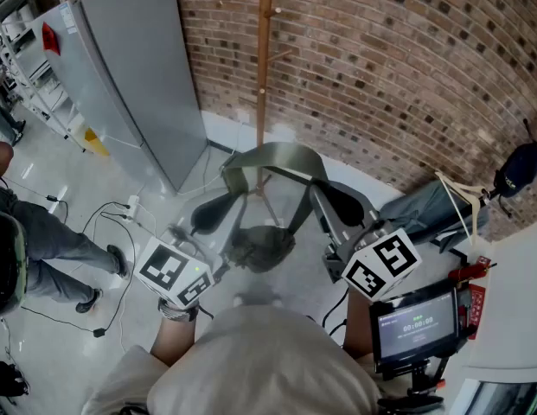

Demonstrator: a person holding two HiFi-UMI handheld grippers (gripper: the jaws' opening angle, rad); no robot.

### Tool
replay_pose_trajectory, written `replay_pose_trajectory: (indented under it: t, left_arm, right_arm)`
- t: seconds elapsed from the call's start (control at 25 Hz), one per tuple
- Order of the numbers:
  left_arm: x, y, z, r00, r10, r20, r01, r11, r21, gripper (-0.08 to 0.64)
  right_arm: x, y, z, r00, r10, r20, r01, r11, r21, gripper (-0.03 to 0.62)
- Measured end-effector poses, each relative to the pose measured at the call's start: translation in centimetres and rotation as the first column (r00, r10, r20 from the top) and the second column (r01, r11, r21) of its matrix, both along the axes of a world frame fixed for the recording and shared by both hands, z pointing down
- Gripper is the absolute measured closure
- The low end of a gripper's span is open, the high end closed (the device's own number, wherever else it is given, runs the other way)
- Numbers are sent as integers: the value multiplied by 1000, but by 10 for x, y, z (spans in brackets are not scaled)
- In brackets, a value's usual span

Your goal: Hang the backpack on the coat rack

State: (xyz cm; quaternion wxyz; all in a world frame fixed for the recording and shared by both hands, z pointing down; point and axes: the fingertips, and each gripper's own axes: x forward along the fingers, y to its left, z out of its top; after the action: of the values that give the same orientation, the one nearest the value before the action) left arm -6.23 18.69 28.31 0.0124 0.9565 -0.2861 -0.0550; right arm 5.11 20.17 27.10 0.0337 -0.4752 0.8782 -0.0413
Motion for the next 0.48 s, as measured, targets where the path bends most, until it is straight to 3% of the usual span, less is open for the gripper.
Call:
replay_pose_trajectory:
  t: [0.48]
  left_arm:
    - [-10,-16,18,999,-7,42,9,999,-39,546]
  right_arm:
    - [-10,-12,10,1000,22,4,-21,998,-55,584]
